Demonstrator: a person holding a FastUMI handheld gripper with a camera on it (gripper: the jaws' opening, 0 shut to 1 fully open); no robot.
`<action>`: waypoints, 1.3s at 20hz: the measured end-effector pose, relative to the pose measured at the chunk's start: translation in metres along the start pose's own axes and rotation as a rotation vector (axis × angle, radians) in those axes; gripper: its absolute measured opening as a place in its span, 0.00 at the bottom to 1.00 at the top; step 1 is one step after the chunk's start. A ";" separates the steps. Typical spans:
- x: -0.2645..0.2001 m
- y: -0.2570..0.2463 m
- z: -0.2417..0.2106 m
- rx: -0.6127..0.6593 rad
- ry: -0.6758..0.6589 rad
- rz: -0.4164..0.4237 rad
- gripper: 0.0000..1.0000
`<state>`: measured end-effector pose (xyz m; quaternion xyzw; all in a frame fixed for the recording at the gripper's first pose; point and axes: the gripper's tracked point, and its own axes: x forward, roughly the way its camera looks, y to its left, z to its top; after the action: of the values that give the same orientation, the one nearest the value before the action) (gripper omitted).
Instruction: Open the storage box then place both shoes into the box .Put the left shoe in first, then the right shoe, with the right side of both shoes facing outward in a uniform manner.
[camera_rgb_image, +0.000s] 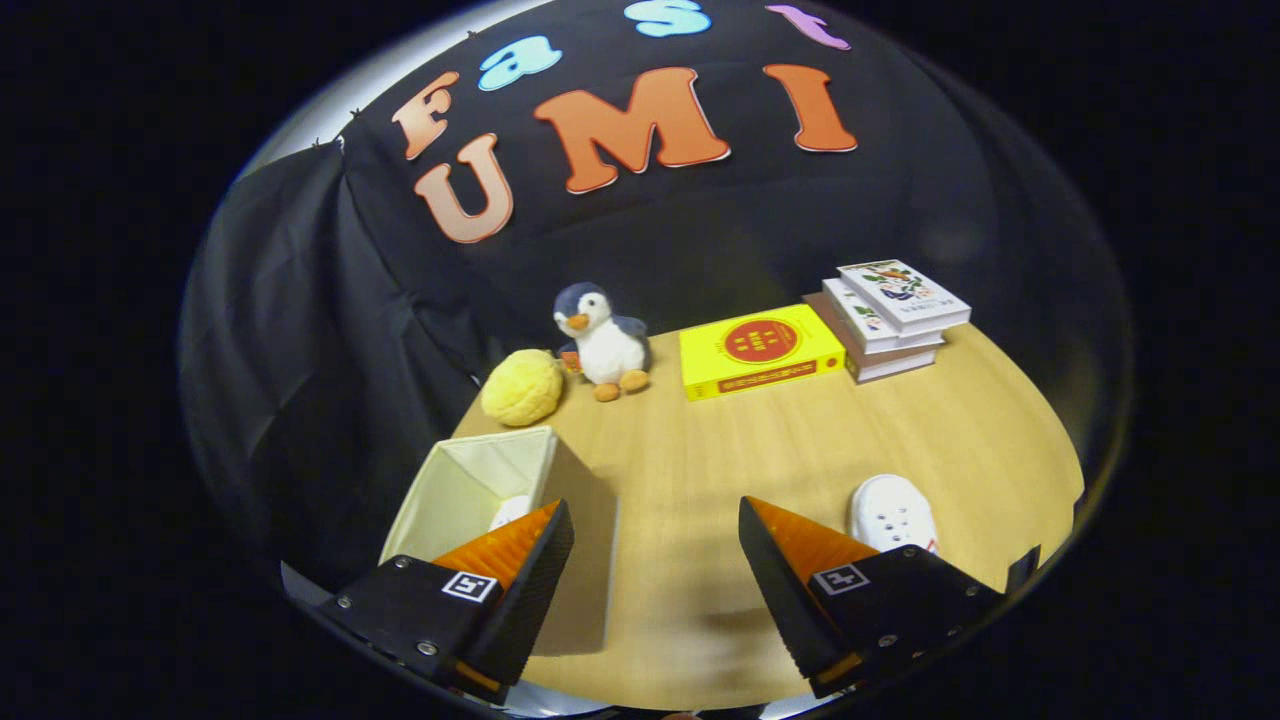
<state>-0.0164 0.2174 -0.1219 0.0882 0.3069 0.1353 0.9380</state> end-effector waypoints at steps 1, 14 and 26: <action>0.001 -0.021 -0.001 -0.006 0.002 -0.028 0.99; 0.004 -0.203 -0.074 -0.053 0.137 -0.243 0.96; 0.032 -0.211 -0.143 -0.063 0.382 -0.180 0.41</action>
<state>-0.0352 0.0390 -0.3062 0.0037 0.4815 0.0748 0.8733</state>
